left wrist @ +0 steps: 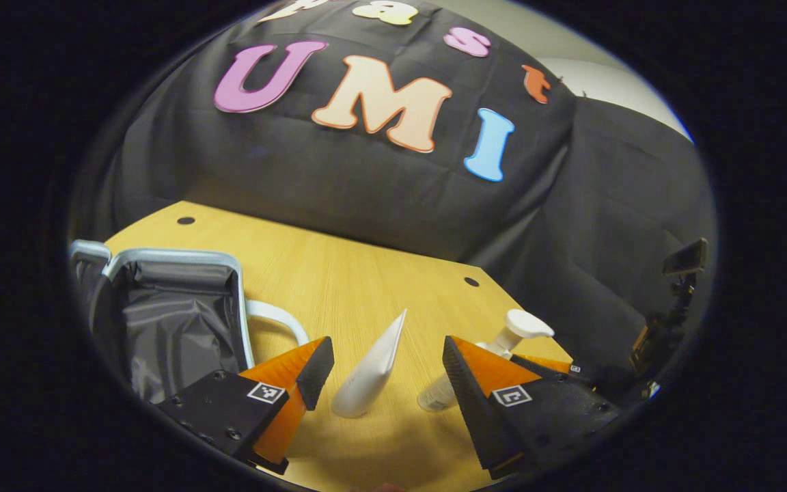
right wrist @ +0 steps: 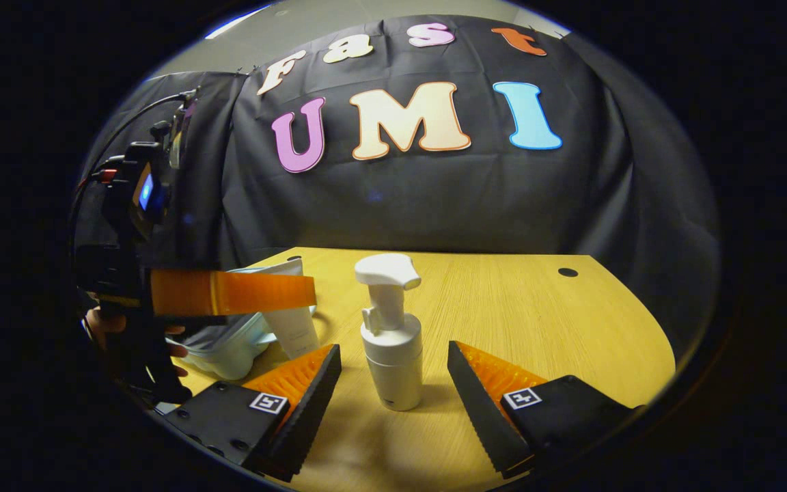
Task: First open the suitcase, pack the skin care products into it, and then close the suitcase.
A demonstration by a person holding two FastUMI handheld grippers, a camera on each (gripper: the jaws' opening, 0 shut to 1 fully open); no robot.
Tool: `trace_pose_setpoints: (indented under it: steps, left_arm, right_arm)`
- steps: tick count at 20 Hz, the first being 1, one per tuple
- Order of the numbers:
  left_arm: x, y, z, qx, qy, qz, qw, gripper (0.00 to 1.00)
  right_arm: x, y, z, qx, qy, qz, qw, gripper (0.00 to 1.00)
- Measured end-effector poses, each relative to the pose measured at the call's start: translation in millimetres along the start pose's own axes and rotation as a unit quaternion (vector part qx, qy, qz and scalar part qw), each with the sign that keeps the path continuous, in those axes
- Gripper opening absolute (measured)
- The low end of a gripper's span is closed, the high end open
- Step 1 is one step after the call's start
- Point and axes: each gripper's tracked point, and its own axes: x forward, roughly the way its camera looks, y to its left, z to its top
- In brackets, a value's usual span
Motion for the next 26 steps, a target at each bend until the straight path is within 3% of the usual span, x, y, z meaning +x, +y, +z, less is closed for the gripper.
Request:
trace_pose_setpoints:
  steps: [2,3,4,6,8,9,11,12,14,16,19,26]
  left_arm:
    - [12,10,-11,-0.007,0.003,0.033,0.999,0.89]
    - [19,15,-16,-0.011,0.001,0.047,0.999,0.94]
    - [23,16,-21,-0.015,0.003,0.053,0.998,0.87]
    - [30,17,-34,-0.024,0.016,0.064,0.998,0.84]
    - [31,19,-36,-0.018,0.015,0.072,0.997,0.44]
    - [34,18,-35,-0.016,0.013,0.069,0.997,0.49]
    - [36,17,-35,-0.012,0.011,0.069,0.998,0.35]
    - [36,17,-35,-0.013,0.014,0.073,0.997,0.35]
    - [31,16,-32,-0.020,0.015,0.070,0.997,0.24]
    - [24,10,-22,-0.025,0.013,0.059,0.998,0.26]
    - [6,9,0,-0.016,0.002,0.058,0.998,0.26]
    - [-51,35,46,-0.008,-0.001,0.083,0.996,0.26]
  right_arm:
    - [5,-2,-4,-0.002,0.001,0.007,1.000,0.98]
    - [9,-3,-6,-0.002,0.003,0.011,1.000,0.98]
    - [13,-3,-7,-0.002,0.005,0.015,1.000,0.98]
    - [22,-2,-10,0.000,0.011,0.024,1.000,0.98]
    - [30,-1,-13,-0.002,0.018,0.031,0.999,0.98]
    - [33,0,-15,-0.006,0.020,0.033,0.999,0.98]
    - [36,0,-21,-0.012,0.025,0.037,0.999,0.98]
    - [37,1,-22,-0.013,0.027,0.039,0.999,0.99]
    - [40,1,-24,-0.012,0.028,0.043,0.999,0.98]
    - [46,-1,-24,-0.013,0.029,0.040,0.999,0.96]
    - [49,-2,-24,-0.011,0.024,0.034,0.999,0.70]
    - [47,-3,-22,-0.024,0.035,0.027,0.999,0.61]
